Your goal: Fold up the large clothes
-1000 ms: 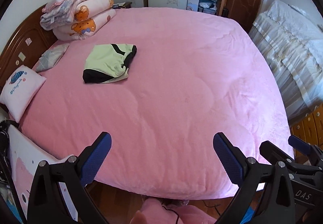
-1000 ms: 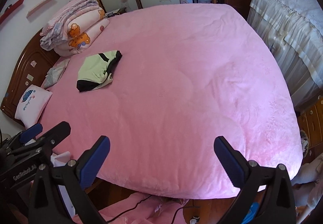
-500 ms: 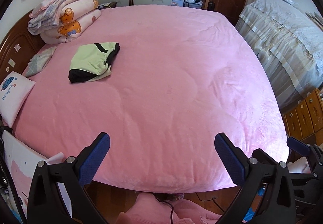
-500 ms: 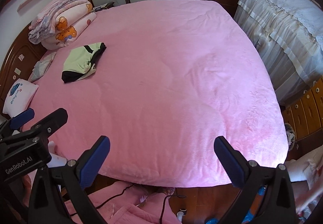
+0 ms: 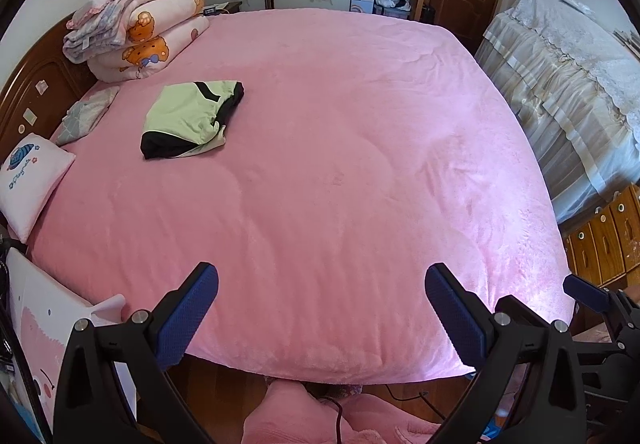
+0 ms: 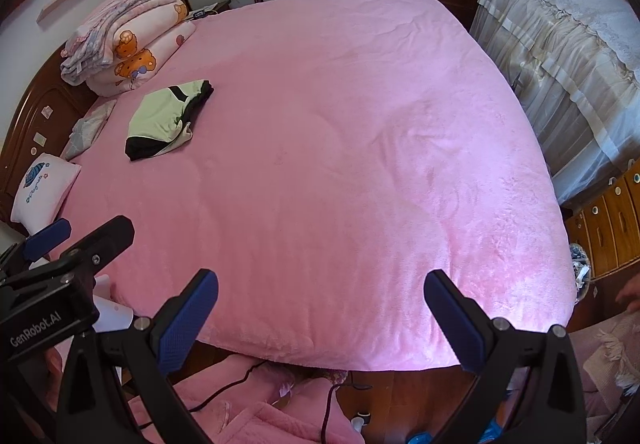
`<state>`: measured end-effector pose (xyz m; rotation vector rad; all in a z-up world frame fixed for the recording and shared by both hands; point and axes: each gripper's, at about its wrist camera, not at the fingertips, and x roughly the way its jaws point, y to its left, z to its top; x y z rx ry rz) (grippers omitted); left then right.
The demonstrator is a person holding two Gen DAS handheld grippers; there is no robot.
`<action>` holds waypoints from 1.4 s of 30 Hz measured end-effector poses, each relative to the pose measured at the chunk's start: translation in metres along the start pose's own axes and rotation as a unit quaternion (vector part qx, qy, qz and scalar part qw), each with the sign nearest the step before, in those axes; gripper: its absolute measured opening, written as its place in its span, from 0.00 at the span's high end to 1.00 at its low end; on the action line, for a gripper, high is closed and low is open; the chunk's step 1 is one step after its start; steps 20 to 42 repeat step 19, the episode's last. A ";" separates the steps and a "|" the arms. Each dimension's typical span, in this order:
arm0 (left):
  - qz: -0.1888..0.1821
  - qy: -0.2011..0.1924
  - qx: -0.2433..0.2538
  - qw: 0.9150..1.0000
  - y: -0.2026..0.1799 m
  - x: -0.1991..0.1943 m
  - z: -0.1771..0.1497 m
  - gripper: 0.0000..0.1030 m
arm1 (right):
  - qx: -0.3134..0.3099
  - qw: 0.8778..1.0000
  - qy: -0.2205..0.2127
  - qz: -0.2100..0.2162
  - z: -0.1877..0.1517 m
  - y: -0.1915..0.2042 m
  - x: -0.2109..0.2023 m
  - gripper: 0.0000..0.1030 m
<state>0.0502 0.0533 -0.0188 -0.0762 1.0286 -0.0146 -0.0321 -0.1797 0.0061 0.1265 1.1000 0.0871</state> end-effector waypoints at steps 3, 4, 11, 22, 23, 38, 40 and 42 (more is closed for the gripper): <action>0.001 0.000 -0.002 1.000 0.001 0.001 0.001 0.01 | 0.000 1.000 0.001 0.004 0.001 0.001 0.002 0.00; 0.001 0.001 -0.002 1.000 0.001 0.001 0.002 0.01 | 0.000 1.000 0.001 0.005 0.001 0.001 0.002 0.00; -0.005 0.008 -0.007 1.000 0.003 0.005 0.002 0.01 | 0.001 1.000 0.009 0.011 0.004 0.002 0.008 0.00; -0.006 0.002 0.001 1.000 0.005 0.007 0.009 0.01 | 0.004 1.000 0.009 0.011 0.006 0.002 0.009 0.00; -0.006 0.002 0.001 1.000 0.005 0.007 0.009 0.01 | 0.004 1.000 0.009 0.011 0.006 0.002 0.009 0.00; -0.006 0.002 0.001 1.000 0.005 0.007 0.009 0.01 | 0.004 1.000 0.009 0.011 0.006 0.002 0.009 0.00; -0.006 0.002 0.001 1.000 0.005 0.007 0.009 0.01 | 0.004 1.000 0.009 0.011 0.006 0.002 0.009 0.00; -0.006 0.002 0.001 1.000 0.005 0.007 0.009 0.01 | 0.004 1.000 0.009 0.011 0.006 0.002 0.009 0.00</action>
